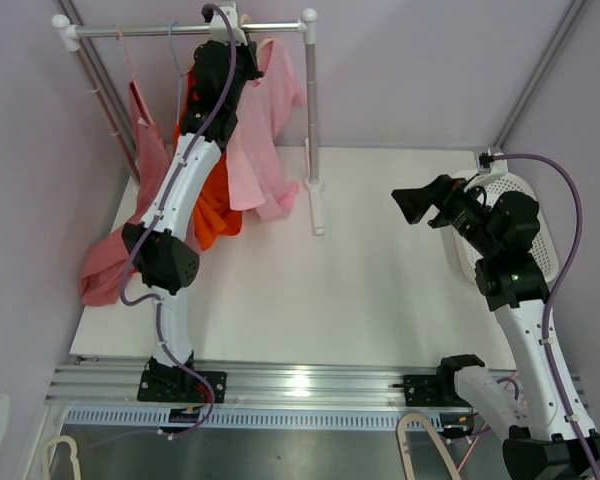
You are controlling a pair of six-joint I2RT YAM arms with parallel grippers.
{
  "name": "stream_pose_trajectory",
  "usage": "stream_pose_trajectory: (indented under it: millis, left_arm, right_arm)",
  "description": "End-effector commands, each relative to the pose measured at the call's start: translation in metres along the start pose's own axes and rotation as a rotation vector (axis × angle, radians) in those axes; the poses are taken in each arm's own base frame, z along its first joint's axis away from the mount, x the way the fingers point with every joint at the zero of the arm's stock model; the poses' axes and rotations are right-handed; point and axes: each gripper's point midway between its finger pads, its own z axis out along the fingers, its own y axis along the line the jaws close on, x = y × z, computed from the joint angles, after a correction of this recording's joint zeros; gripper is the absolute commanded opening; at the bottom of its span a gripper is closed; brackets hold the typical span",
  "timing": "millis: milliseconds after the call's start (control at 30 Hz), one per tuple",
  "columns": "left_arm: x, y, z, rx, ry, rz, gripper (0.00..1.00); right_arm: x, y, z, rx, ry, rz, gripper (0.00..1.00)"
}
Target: Remove the t-shirt from the hanger
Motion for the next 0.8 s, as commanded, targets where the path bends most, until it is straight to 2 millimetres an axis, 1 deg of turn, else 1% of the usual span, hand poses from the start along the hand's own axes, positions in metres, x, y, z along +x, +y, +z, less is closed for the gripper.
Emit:
stream_pose_trajectory:
  millis: [0, 33, 100, 133, 167, 233, 267, 467, 600, 633, 667, 700, 733, 767]
  left_arm:
    - [-0.040, 0.003, -0.002, 0.037, -0.100, -0.026, 0.01]
    - [-0.044, -0.003, -0.002, 0.081, -0.109, -0.024, 0.01]
    - [-0.053, -0.006, -0.002, 0.108, -0.130, -0.027, 0.01]
    - [-0.069, -0.006, -0.007, 0.116, -0.162, -0.026, 0.01]
    - [-0.075, -0.007, -0.010, 0.119, -0.173, -0.024, 0.01]
    - [-0.095, -0.009, -0.019, 0.125, -0.221, -0.032, 0.01]
    - [-0.100, -0.014, -0.022, 0.154, -0.231, -0.034, 0.01]
    - [-0.130, -0.018, -0.042, 0.172, -0.271, -0.064, 0.01]
    - [-0.141, -0.016, -0.052, 0.153, -0.273, -0.089, 0.01]
    - [-0.140, -0.016, -0.053, 0.154, -0.269, -0.090, 0.01]
    - [-0.145, -0.016, -0.058, 0.154, -0.273, -0.094, 0.01]
    - [-0.141, -0.015, -0.059, 0.152, -0.261, -0.096, 0.01]
    - [-0.141, -0.016, -0.061, 0.153, -0.254, -0.099, 0.01]
    - [-0.142, -0.012, -0.065, 0.129, -0.245, -0.113, 0.01]
  right_arm:
    - [-0.016, 0.013, -0.001, -0.044, -0.051, -0.025, 1.00]
    - [-0.015, 0.013, 0.000, -0.046, -0.047, -0.022, 0.99]
    - [-0.014, 0.014, 0.001, -0.050, -0.035, -0.017, 0.99]
    - [-0.012, 0.015, 0.001, -0.052, -0.029, -0.015, 1.00]
    - [-0.011, 0.015, 0.001, -0.052, -0.028, -0.015, 1.00]
    - [-0.009, 0.016, 0.000, -0.050, -0.028, -0.009, 1.00]
    - [-0.007, 0.015, -0.001, -0.047, -0.024, -0.009, 0.99]
    - [-0.002, 0.016, -0.005, -0.042, -0.009, -0.011, 1.00]
    - [-0.001, 0.019, -0.007, -0.047, -0.004, -0.015, 1.00]
    - [0.000, 0.019, -0.008, -0.049, -0.002, -0.014, 1.00]
    - [0.000, 0.020, -0.008, -0.050, -0.001, -0.014, 0.99]
    - [0.000, 0.021, -0.009, -0.051, -0.002, -0.015, 0.99]
    - [0.000, 0.021, -0.010, -0.050, -0.001, -0.015, 0.99]
    - [-0.001, 0.020, -0.010, -0.047, -0.002, -0.014, 0.99]
